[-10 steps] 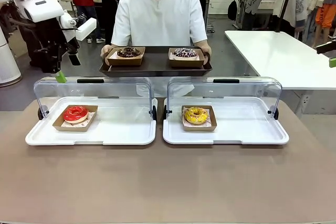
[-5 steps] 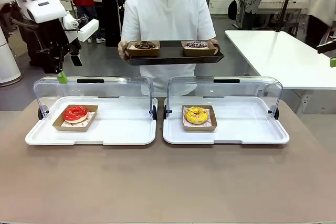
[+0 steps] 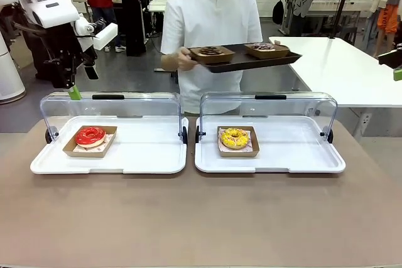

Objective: Provide the desired donut to the person.
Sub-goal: Place the picked Paper togo box onto the Handle tray extended by the person.

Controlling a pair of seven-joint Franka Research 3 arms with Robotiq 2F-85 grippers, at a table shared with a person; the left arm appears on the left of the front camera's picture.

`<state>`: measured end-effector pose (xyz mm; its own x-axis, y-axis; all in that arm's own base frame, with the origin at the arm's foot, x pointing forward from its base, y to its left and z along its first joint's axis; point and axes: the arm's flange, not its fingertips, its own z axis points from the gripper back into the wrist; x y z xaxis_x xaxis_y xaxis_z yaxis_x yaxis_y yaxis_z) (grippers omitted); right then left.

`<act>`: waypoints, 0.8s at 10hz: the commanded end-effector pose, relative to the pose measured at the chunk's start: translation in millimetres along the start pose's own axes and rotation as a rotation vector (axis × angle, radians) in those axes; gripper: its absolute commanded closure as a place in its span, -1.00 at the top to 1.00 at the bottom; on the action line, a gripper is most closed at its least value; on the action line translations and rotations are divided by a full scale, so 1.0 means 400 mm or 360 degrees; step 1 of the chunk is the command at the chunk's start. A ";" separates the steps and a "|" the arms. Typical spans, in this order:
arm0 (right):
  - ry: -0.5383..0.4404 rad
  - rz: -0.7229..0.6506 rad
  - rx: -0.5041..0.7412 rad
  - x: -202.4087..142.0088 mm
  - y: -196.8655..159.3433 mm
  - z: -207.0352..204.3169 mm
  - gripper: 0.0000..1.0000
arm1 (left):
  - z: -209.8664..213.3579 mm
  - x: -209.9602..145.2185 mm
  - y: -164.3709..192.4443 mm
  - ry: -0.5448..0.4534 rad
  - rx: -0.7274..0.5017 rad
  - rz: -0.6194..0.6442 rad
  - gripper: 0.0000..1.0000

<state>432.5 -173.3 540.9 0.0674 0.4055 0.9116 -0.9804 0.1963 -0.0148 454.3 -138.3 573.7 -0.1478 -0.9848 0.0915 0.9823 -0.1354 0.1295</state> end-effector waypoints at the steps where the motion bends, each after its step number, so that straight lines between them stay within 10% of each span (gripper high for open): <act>1: -0.0001 0.0003 -0.0008 0.001 0.006 -0.005 1.00 | 0.006 0.000 0.006 -0.0002 0.0001 0.0004 1.00; 3: -0.0001 0.0003 -0.0008 0.001 0.006 -0.005 1.00 | 0.000 0.000 0.000 0.0000 0.0000 0.0000 1.00; 8: -0.0001 0.0003 -0.0008 0.001 0.006 -0.005 1.00 | 0.090 -0.424 -0.076 -0.1217 -0.0027 -0.0015 1.00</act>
<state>432.2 -173.8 540.8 0.0680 0.4053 0.9117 -0.9802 0.1975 -0.0147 448.2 12.5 600.3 -0.2328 -0.7500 0.6192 0.9712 -0.1463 0.1880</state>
